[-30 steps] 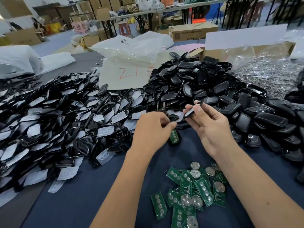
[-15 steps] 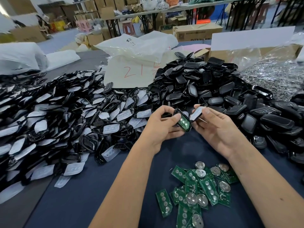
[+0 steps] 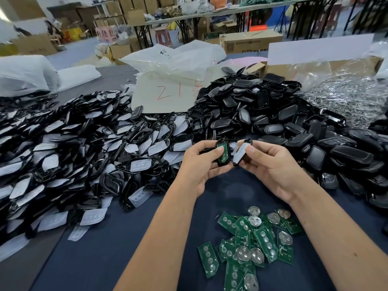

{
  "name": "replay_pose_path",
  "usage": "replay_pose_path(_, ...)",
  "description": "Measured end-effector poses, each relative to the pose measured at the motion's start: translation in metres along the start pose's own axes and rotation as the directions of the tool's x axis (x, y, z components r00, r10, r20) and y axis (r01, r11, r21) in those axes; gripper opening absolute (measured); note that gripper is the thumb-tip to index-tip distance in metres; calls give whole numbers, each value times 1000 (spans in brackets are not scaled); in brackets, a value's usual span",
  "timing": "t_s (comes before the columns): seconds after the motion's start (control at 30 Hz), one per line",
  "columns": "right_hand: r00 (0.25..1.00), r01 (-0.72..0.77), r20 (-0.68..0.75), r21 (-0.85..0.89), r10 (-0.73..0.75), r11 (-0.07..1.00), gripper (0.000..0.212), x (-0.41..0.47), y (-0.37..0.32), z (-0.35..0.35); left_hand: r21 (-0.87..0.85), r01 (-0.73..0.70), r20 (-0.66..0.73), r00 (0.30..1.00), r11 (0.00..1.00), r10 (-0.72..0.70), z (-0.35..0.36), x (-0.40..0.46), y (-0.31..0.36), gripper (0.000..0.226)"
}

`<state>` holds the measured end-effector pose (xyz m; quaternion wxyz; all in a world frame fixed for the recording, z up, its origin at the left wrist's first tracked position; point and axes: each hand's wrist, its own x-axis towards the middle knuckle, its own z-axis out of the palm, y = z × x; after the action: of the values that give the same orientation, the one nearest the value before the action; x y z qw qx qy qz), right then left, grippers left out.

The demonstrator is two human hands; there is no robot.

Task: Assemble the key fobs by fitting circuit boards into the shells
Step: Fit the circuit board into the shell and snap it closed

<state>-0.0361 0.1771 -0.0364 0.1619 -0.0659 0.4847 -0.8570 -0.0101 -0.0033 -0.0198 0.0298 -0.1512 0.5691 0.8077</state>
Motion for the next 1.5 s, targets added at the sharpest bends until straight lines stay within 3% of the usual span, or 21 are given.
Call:
replay_pose_path(0.37, 1000, 15, 0, 13, -15, 1000, 32, 0, 1, 0, 13, -51, -100, 994, 999, 52, 1, 2, -3, 12)
replay_pose_path(0.53, 1000, 13, -16, 7, -13, 1000, 33, -1, 1, 1, 29, -49, -84, 995, 998, 52, 3, 2, -5, 15)
replay_pose_path(0.73, 995, 24, -95, -57, -29, 998, 48, 1, 3, 3, 33, -64, -73, 995, 997, 67, 2, 0, -4, 19)
replay_pose_path(0.93, 992, 53, -111, -106, -65, 993, 29, 2, 4, 1, 145, -189, -25, 981, 971, 194, 5, -6, -3, 15)
replay_pose_path(1.07, 986, 95, -122, -158, -115, 983, 40, 1, 4, 0, 344, -348, 19, 931, 872, 364, 10, -8, -8, 10)
replay_pose_path(1.17, 977, 113, -158, -197, -146, 974, 44, 1, 6, 1, 503, -437, 59, 878, 746, 475, 12, -8, -10, 19)
replay_pose_path(1.33, 968, 139, -172, -229, -181, 964, 26, -1, 7, 3, 644, -536, 189, 803, 546, 565, 17, -10, -13, 20)
replay_pose_path(1.5, 948, 174, -204, -312, -245, 934, 27, -1, 6, 4, 714, -597, 300, 732, 365, 611, 22, -15, -15, 23)
